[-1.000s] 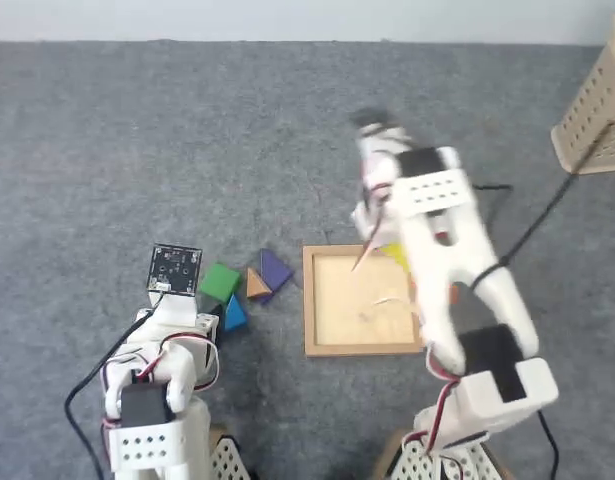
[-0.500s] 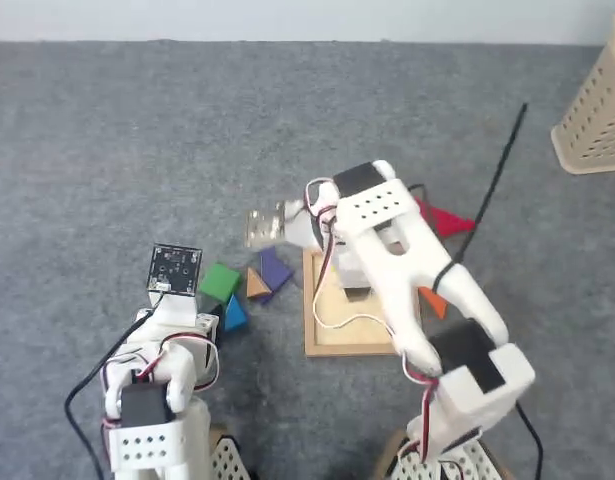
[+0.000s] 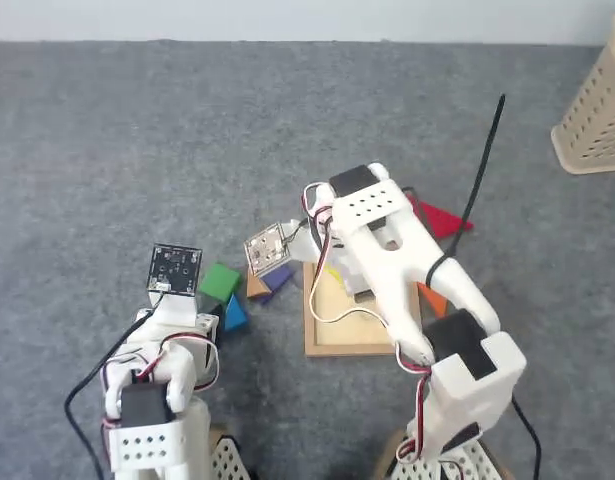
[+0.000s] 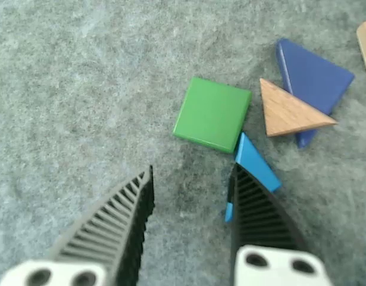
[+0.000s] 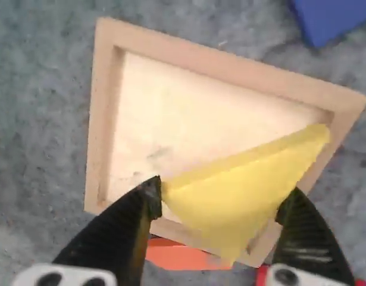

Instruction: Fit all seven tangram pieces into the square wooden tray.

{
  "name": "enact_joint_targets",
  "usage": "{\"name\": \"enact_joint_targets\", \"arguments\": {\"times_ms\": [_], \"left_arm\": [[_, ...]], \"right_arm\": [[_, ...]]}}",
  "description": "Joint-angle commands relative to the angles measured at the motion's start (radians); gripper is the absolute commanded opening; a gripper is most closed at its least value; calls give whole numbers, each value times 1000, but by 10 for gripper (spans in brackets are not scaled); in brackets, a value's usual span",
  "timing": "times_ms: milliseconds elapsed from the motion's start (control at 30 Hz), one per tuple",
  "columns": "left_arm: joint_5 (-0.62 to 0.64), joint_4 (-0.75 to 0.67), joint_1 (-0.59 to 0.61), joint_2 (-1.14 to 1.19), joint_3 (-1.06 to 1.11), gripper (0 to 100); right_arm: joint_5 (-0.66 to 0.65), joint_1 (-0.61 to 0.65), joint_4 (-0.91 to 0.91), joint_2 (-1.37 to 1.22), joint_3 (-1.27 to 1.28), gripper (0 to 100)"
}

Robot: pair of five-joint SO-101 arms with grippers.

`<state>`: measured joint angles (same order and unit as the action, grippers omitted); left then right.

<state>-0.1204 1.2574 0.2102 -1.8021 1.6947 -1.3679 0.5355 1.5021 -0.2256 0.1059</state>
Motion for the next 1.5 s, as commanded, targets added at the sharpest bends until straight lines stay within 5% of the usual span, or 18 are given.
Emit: {"name": "enact_joint_targets", "arguments": {"times_ms": [0,233,500,600,967,1200,1467], "left_arm": [[-8,5,3,-17,-8,194],[-8,5,3,-17,-8,194],[-8,5,3,-17,-8,194],[-8,5,3,-17,-8,194],[-8,5,3,-17,-8,194],[-8,5,3,-17,-8,194],[-8,5,3,-17,-8,194]], "right_arm": [[29,4,-10,22,-37,286],[66,1,-2,27,-46,285],[572,-119,35,189,-138,27],[715,-150,24,280,-94,17],[1178,-151,-657,625,603,17],[1212,-79,-802,556,720,17],[1172,-139,-794,397,664,17]]}}
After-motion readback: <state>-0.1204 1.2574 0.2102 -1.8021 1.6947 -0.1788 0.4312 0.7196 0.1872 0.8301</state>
